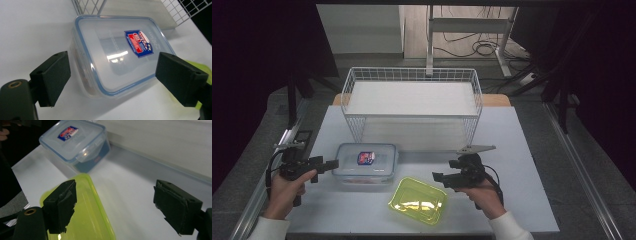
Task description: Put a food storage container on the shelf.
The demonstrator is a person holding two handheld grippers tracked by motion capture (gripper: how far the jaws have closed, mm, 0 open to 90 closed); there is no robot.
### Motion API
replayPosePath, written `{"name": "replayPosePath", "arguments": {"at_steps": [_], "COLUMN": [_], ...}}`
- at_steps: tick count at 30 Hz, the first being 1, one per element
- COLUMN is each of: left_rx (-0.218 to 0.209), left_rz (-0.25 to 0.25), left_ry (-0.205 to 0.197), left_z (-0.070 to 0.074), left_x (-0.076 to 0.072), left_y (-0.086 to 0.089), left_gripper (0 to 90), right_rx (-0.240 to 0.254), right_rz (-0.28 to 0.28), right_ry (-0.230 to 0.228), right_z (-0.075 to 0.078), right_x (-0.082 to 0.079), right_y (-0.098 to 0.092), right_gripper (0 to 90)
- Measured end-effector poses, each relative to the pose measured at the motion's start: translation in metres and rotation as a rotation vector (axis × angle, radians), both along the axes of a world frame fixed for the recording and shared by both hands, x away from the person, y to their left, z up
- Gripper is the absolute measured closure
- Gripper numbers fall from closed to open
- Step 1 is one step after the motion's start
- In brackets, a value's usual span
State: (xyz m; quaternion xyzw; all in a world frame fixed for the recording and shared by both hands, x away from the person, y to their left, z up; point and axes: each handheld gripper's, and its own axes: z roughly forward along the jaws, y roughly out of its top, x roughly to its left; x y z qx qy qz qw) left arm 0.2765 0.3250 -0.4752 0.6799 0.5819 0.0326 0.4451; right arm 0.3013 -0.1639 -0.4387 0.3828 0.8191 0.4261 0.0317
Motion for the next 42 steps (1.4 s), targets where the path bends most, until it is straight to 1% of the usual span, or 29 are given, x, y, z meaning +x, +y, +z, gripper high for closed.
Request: {"name": "replayPosePath", "arguments": {"at_steps": [1, 3, 4, 5, 6, 7, 8, 11, 12, 13, 14, 15, 17, 19, 20, 21, 23, 25, 26, 27, 28, 32, 35, 37, 38, 42], "left_rx": [0.000, -0.016, -0.016, -0.023, -0.019, -0.027, -0.045, -0.055, -0.055, -0.060, -0.060, -0.070, -0.068, -0.077, -0.077, -0.083, -0.092, -0.113, -0.113, -0.117, -0.109, -0.124, -0.127, -0.127, -0.127, -0.126], "left_rz": [0.000, -0.014, -0.014, -0.018, -0.014, -0.018, -0.029, -0.038, -0.038, -0.040, -0.040, -0.049, -0.054, -0.068, -0.068, -0.082, -0.089, -0.101, -0.101, -0.118, -0.121, -0.115, -0.110, -0.110, -0.110, -0.109], "left_ry": [0.013, 0.031, 0.031, 0.045, 0.061, 0.067, 0.073, 0.093, 0.093, 0.115, 0.115, 0.132, 0.141, 0.156, 0.156, 0.173, 0.179, 0.180, 0.180, 0.184, 0.185, 0.191, 0.189, 0.186, 0.183, 0.174], "left_z": [-0.003, -0.006, -0.006, -0.008, -0.012, -0.013, -0.015, -0.019, -0.019, -0.023, -0.023, -0.027, -0.030, -0.033, -0.033, -0.037, -0.038, -0.039, -0.039, -0.040, -0.040, -0.041, -0.041, -0.041, -0.041, -0.041], "left_x": [0.005, 0.010, 0.010, 0.014, 0.018, 0.020, 0.022, 0.027, 0.027, 0.032, 0.032, 0.035, 0.038, 0.040, 0.040, 0.043, 0.044, 0.045, 0.045, 0.045, 0.045, 0.046, 0.046, 0.046, 0.046, 0.045], "left_y": [0.000, 0.000, 0.000, 0.000, 0.000, 0.000, 0.000, 0.000, 0.000, 0.000, 0.000, 0.000, 0.000, 0.000, 0.000, -0.001, -0.002, -0.003, -0.003, -0.005, -0.006, -0.005, -0.005, -0.005, -0.005, -0.005], "left_gripper": [13.4, 13.5, 13.3, 13.2, 13.1, 13.0, 12.7, 12.0, 12.0, 11.8, 11.8, 11.8, 11.7, 11.7, 11.3, 11.2, 11.5, 12.9, 14.7, 16.9, 17.8, 20.2, 21.5, 21.5, 21.6, 21.7], "right_rx": [0.006, 0.005, 0.005, 0.003, 0.006, 0.011, 0.015, 0.026, 0.026, 0.045, 0.045, 0.064, 0.079, 0.075, 0.075, 0.067, 0.064, 0.067, 0.067, 0.068, 0.069, 0.056, 0.054, 0.049, 0.046, 0.045], "right_rz": [0.007, 0.011, 0.011, 0.021, 0.024, 0.029, 0.032, 0.044, 0.044, 0.049, 0.049, 0.049, 0.053, 0.058, 0.058, 0.063, 0.065, 0.064, 0.064, 0.066, 0.067, 0.079, 0.086, 0.089, 0.097, 0.101], "right_ry": [0.003, 0.002, 0.002, 0.012, 0.019, 0.027, 0.032, 0.051, 0.051, 0.075, 0.075, 0.092, 0.105, 0.111, 0.111, 0.118, 0.127, 0.139, 0.139, 0.153, 0.159, 0.182, 0.215, 0.218, 0.235, 0.271], "right_z": [0.002, 0.003, 0.003, 0.002, 0.001, 0.000, -0.001, -0.004, -0.004, -0.006, -0.006, -0.009, -0.010, -0.012, -0.012, -0.015, -0.016, -0.018, -0.018, -0.020, -0.021, -0.024, -0.029, -0.030, -0.033, -0.040], "right_x": [0.005, 0.009, 0.009, 0.015, 0.017, 0.020, 0.021, 0.028, 0.028, 0.033, 0.033, 0.038, 0.041, 0.044, 0.044, 0.046, 0.049, 0.051, 0.051, 0.055, 0.056, 0.061, 0.065, 0.066, 0.068, 0.073], "right_y": [0.008, 0.014, 0.014, 0.021, 0.024, 0.027, 0.030, 0.038, 0.038, 0.045, 0.045, 0.052, 0.057, 0.064, 0.064, 0.071, 0.076, 0.081, 0.081, 0.086, 0.087, 0.098, 0.108, 0.110, 0.116, 0.123], "right_gripper": [18.9, 19.0, 19.0, 18.9, 18.9, 18.9, 18.9, 18.7, 18.7, 18.5, 18.5, 18.4, 18.4, 18.4, 18.4, 18.2, 18.2, 17.9, 17.9, 17.8, 17.8, 17.6, 17.6, 17.6, 17.6, 17.8]}}
